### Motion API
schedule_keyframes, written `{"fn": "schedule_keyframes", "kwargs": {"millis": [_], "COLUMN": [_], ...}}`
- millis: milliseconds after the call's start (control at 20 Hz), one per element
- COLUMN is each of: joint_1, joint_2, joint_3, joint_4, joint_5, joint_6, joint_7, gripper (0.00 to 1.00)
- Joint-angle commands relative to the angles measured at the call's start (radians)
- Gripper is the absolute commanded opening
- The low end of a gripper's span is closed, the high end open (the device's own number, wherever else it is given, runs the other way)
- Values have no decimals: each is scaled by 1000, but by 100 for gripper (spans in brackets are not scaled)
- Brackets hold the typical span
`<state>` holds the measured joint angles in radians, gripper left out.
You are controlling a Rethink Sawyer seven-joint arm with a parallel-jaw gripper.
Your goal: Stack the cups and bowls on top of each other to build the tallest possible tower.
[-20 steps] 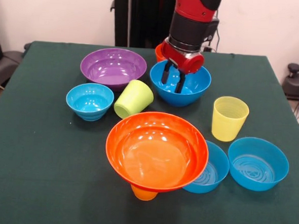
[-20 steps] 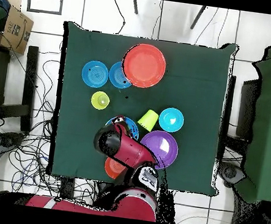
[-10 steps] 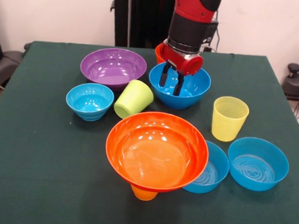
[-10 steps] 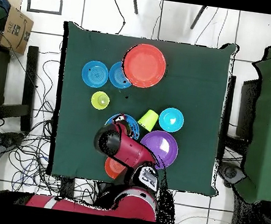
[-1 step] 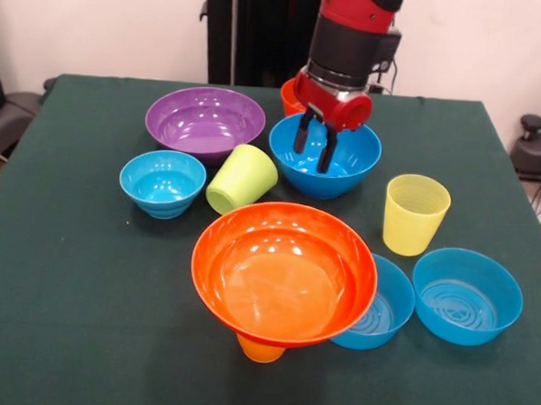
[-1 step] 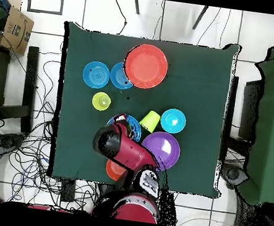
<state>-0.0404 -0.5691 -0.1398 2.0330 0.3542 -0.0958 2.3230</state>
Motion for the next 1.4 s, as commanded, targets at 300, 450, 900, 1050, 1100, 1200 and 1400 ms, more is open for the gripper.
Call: {"fn": "schedule_keyframes", "kwargs": {"millis": [300,450,900,1050,1100,1200,1400], "joint_1": [37,33,11,2,0,0,-1], "joint_2": [-166,-159,-105,-77,-72,-64,-34], "joint_3": [90,100,141,156,158,158,164], "joint_4": [56,57,58,54,53,50,41], "joint_5": [102,108,102,91,88,86,82], "joint_6": [218,203,105,58,48,36,-2], "joint_7": [229,226,234,241,242,242,247], "gripper": [100,100,100,100,100,100,100]}}
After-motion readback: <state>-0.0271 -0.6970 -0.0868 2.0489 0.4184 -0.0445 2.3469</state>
